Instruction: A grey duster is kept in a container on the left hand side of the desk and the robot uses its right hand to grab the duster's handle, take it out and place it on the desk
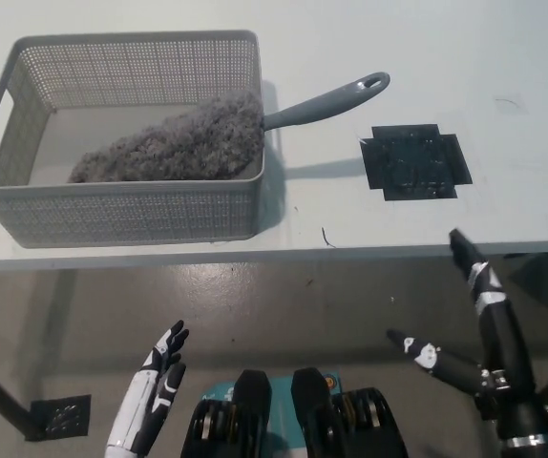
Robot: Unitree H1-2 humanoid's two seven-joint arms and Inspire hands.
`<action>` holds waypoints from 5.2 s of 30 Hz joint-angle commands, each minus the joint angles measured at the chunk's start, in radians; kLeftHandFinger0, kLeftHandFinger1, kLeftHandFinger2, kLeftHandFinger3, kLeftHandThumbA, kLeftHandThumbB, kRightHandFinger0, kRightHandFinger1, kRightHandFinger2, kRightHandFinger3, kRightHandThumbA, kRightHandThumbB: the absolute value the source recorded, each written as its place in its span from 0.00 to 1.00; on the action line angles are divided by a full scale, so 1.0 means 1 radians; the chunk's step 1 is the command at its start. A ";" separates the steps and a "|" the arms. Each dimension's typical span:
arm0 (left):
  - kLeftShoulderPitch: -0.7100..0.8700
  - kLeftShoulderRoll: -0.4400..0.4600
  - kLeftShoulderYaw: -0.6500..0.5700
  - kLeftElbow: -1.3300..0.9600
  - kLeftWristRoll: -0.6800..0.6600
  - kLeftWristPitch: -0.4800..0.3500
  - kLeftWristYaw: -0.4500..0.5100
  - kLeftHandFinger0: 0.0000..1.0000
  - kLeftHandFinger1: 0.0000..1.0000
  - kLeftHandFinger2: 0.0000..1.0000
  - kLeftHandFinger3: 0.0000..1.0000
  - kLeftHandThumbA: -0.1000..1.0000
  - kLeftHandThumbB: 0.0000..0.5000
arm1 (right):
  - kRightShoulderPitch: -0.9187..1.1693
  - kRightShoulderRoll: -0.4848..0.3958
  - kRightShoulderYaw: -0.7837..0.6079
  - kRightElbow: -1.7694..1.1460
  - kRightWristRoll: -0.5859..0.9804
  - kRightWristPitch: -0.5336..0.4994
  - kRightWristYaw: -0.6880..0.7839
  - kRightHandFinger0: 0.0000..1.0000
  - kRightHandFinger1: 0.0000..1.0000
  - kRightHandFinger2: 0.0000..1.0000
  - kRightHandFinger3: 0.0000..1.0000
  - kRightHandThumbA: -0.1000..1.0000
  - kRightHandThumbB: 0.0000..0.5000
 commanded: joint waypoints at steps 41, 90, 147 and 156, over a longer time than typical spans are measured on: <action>0.004 0.016 -0.012 -0.021 0.026 -0.100 0.020 1.00 1.00 1.00 1.00 1.00 0.19 | -1.029 -0.206 0.226 0.109 -0.772 0.681 0.666 1.00 1.00 1.00 1.00 1.00 1.00; 0.008 0.020 -0.017 -0.035 0.032 -0.082 -0.003 1.00 1.00 1.00 1.00 1.00 0.19 | -1.130 -0.044 0.346 0.554 -0.695 0.729 0.576 1.00 1.00 1.00 1.00 0.96 1.00; -0.013 0.032 -0.039 -0.027 0.047 -0.088 -0.007 1.00 1.00 1.00 1.00 1.00 0.15 | -1.168 0.157 -0.357 0.905 0.054 0.267 -0.217 0.00 0.06 0.40 0.12 0.37 0.20; -0.016 0.034 -0.043 -0.031 0.047 -0.077 -0.015 1.00 1.00 1.00 1.00 1.00 0.13 | -1.182 0.161 -0.447 0.870 0.086 0.292 -0.195 0.00 0.08 0.47 0.60 0.25 0.11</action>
